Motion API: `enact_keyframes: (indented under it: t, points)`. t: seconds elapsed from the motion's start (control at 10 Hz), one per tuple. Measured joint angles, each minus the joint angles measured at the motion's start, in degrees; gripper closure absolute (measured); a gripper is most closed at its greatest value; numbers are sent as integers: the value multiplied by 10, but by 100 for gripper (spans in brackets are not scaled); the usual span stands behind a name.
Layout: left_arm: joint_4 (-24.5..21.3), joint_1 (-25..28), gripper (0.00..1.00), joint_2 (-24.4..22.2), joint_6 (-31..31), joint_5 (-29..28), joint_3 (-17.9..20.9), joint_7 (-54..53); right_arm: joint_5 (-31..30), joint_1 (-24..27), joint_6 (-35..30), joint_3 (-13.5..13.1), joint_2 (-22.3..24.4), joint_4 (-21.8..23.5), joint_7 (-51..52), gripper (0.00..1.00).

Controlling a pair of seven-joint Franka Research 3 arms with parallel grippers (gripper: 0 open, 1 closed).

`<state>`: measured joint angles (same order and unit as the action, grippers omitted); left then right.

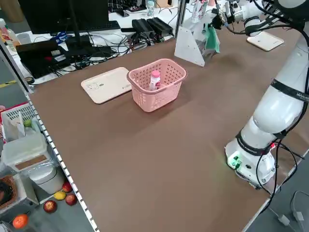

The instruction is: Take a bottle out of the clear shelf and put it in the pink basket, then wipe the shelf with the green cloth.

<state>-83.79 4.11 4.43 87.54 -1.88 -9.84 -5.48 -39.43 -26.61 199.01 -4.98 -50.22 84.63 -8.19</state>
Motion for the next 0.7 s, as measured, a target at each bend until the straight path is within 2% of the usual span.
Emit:
enact_keyframes:
  t: [0.4, 0.7]
  points:
    - [1, -3, 0, 0, 0, 0, -8, 0, -11, 3, 3, 7, 0, -1, -4, 97]
    - [2, -2, 0, -1, 0, 0, -12, 0, 43, -47, -2, 9, 0, -2, -10, 97]
